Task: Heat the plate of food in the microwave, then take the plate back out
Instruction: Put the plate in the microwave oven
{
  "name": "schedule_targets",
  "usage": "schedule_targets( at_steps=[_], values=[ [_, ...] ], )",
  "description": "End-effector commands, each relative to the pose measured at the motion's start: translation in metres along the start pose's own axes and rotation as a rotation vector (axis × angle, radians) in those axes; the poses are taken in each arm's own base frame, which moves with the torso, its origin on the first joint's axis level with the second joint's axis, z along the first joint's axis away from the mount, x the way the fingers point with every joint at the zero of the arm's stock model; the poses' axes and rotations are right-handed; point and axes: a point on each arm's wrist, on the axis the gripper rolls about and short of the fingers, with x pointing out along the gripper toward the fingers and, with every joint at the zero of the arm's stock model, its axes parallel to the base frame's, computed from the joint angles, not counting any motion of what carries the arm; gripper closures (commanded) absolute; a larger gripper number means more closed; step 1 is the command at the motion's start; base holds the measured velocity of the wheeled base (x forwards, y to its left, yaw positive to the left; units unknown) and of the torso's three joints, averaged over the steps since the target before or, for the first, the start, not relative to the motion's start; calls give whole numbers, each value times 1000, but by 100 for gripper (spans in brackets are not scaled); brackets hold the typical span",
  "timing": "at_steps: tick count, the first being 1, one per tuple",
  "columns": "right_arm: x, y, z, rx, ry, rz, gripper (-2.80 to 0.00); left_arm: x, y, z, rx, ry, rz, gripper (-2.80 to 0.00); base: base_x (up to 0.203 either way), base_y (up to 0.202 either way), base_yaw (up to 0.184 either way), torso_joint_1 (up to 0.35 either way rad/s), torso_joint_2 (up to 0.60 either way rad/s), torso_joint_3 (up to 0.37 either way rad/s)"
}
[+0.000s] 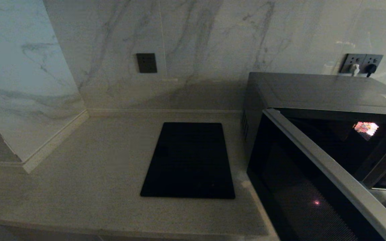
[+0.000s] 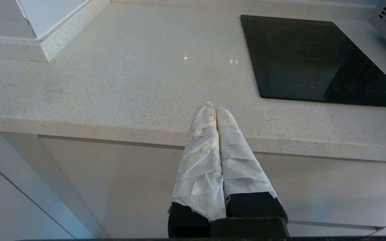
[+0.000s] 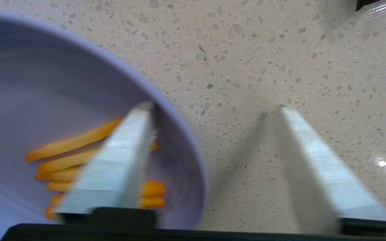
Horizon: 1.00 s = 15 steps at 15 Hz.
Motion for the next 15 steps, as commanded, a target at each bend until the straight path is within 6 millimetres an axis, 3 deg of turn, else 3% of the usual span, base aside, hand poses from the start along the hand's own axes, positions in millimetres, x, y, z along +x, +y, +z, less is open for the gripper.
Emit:
schedule_targets(
  at_steps=[1, 15],
  values=[
    [0, 0, 0, -13, 2, -1, 0, 0, 0, 0, -1, 0, 1, 0, 0, 0, 0, 0, 0, 0],
    [-6, -1, 0, -13, -12, 4, 0, 0, 0, 0, -1, 1, 1, 0, 0, 0, 0, 0, 0, 0]
  ],
)
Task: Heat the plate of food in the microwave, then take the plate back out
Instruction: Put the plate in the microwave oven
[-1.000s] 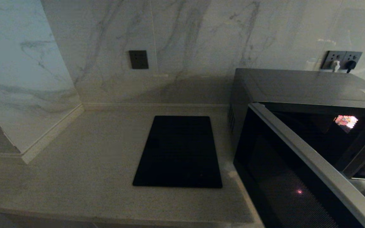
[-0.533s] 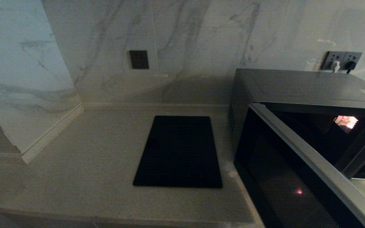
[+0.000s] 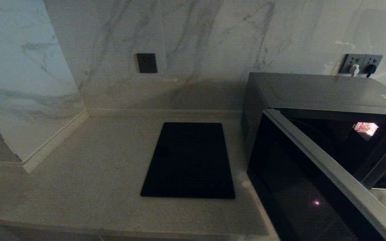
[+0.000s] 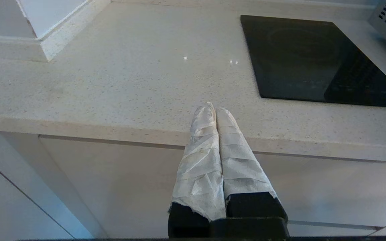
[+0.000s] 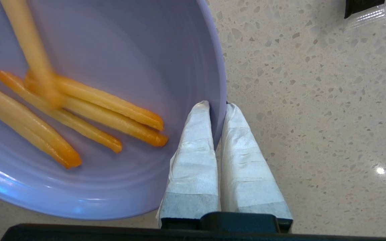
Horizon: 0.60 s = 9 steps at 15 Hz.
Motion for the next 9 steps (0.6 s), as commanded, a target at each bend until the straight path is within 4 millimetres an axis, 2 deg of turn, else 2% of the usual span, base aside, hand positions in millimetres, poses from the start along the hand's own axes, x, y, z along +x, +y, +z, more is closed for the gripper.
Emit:
schedule_targets(
  at_steps=[1, 4, 9],
  values=[
    [-7, -1, -1, 1, -10, 8, 0, 0, 0, 0, -1, 0, 1, 0, 0, 0, 0, 0, 0, 0],
    [-30, -8, -10, -25, -29, 51, 0, 0, 0, 0, -1, 0, 1, 0, 0, 0, 0, 0, 0, 0],
    [-65, -18, -38, -39, -66, 77, 0, 0, 0, 0, -1, 1, 1, 0, 0, 0, 0, 0, 0, 0]
  ],
)
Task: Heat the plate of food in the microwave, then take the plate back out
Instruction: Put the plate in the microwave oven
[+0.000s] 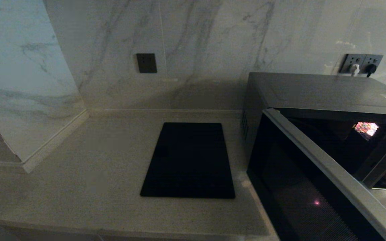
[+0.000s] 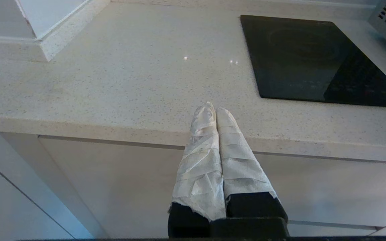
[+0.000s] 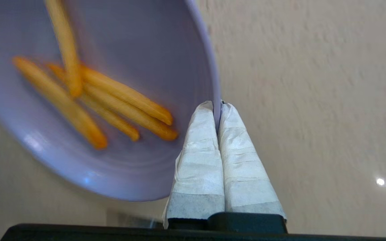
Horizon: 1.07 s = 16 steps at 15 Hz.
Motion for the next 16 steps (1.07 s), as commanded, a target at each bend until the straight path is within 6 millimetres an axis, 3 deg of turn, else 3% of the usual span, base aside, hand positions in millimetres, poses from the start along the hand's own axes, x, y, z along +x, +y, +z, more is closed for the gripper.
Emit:
schedule_targets(
  at_steps=[1, 4, 12, 16],
  values=[
    [-25, -3, -18, -2, -33, 19, 0, 0, 0, 0, -1, 1, 0, 0, 0, 0, 0, 0, 0, 0],
    [-36, -9, -40, -21, -22, 26, 0, 0, 0, 0, -1, 1, 0, 0, 0, 0, 0, 0, 0, 0],
    [-41, -22, -97, -105, 79, 71, 0, 0, 0, 0, -1, 0, 0, 0, 0, 0, 0, 0, 0, 0],
    [-48, -22, -107, -183, 83, 162, 0, 0, 0, 0, -1, 0, 0, 0, 0, 0, 0, 0, 0, 0]
  ],
)
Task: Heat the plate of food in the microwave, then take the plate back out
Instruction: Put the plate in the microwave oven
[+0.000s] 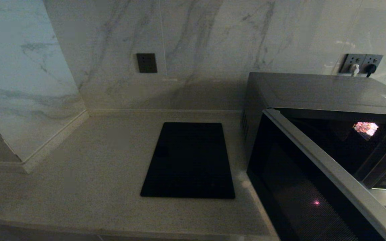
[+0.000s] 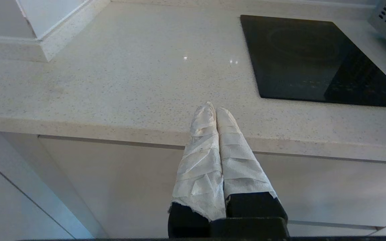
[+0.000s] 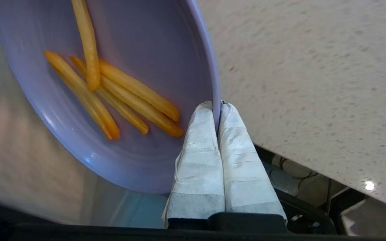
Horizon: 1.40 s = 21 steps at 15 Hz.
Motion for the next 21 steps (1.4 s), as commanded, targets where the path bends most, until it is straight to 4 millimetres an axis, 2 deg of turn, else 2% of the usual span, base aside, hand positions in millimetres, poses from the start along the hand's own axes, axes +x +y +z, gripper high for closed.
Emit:
schedule_targets(
  at_steps=[1, 8, 14, 18, 21],
  values=[
    [-6, 2, -6, -43, -11, 50, 0, 0, 0, 0, -1, 1, 1, 0, 0, 0, 0, 0, 0, 0],
    [-5, 33, -20, -244, 60, 224, 0, 0, 0, 0, -1, 1, 1, 0, 0, 0, 0, 0, 0, 0],
    [-5, 86, -44, -479, 144, 347, 0, 0, 0, 0, -1, 1, 2, 0, 0, 0, 0, 0, 0, 0],
    [-9, 133, -48, -486, 96, 443, 0, 0, 0, 0, -1, 0, 1, 0, 0, 0, 0, 0, 0, 0],
    [3, 147, -45, -457, 92, 453, 0, 0, 0, 0, -1, 0, 1, 0, 0, 0, 0, 0, 0, 0]
  ],
)
